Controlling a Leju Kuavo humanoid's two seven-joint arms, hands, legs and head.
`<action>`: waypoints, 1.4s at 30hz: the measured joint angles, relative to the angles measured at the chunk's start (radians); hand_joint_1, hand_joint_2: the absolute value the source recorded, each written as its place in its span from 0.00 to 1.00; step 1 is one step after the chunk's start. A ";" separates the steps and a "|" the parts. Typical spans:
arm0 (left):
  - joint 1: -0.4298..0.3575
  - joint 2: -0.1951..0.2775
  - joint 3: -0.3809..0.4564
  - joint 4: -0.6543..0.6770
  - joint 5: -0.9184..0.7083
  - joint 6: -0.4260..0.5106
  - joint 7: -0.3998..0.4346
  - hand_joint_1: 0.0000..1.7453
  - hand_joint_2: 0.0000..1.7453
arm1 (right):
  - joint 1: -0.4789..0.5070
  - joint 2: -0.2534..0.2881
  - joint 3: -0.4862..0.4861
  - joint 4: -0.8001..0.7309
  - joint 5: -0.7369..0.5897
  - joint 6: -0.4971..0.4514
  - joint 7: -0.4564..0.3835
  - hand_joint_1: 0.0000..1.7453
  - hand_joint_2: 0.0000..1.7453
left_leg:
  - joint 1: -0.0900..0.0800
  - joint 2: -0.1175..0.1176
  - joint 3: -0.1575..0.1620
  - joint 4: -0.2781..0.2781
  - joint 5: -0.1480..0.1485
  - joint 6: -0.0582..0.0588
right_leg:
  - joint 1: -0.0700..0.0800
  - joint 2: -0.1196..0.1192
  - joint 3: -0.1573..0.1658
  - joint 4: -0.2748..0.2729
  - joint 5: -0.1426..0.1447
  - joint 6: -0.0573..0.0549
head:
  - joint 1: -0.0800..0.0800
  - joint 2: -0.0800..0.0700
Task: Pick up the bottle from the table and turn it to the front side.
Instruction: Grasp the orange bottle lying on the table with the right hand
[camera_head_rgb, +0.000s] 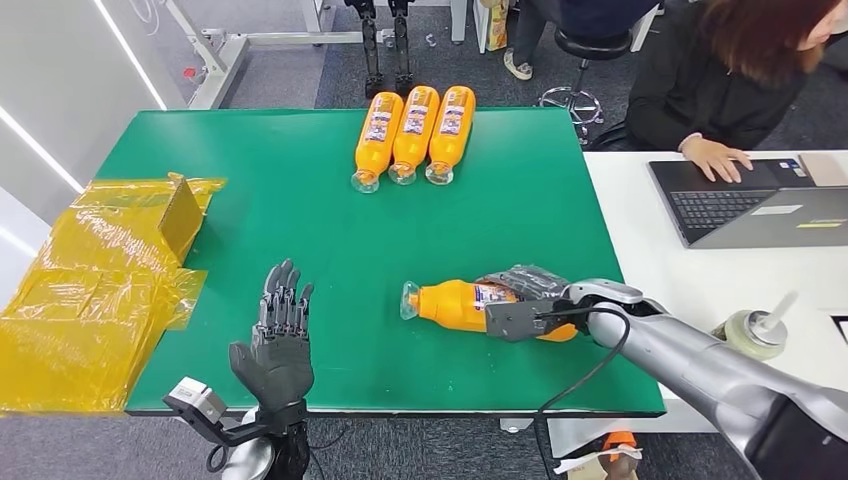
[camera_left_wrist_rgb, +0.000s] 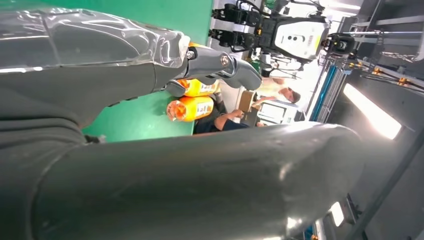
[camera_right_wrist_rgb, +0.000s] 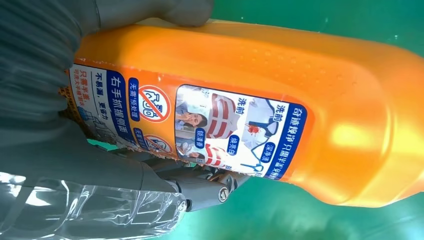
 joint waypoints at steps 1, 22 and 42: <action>0.001 0.000 0.000 0.000 -0.004 0.007 0.000 0.00 0.00 | 0.016 -0.004 -0.015 -0.012 0.010 -0.029 -0.008 1.00 1.00 | 0.000 -0.001 0.000 0.000 0.000 0.000 | 0.000 0.000 0.000 0.000 0.000 0.000 | 0.000 0.000; -0.036 -0.011 0.006 0.062 0.002 0.030 0.000 0.00 0.00 | 0.492 -0.017 -0.598 -0.562 0.363 -0.172 -0.035 1.00 1.00 | 0.001 -0.004 -0.003 0.000 0.000 0.001 | 0.000 -0.004 -0.001 -0.001 -0.001 0.001 | 0.000 0.000; -0.002 -0.024 -0.055 -0.016 0.077 -0.062 0.052 0.00 0.00 | 0.631 0.172 -0.632 -0.571 0.473 -0.227 -0.055 1.00 1.00 | 0.001 -0.004 -0.003 -0.001 0.000 0.001 | 0.001 -0.003 -0.001 -0.001 -0.001 0.001 | 0.000 0.000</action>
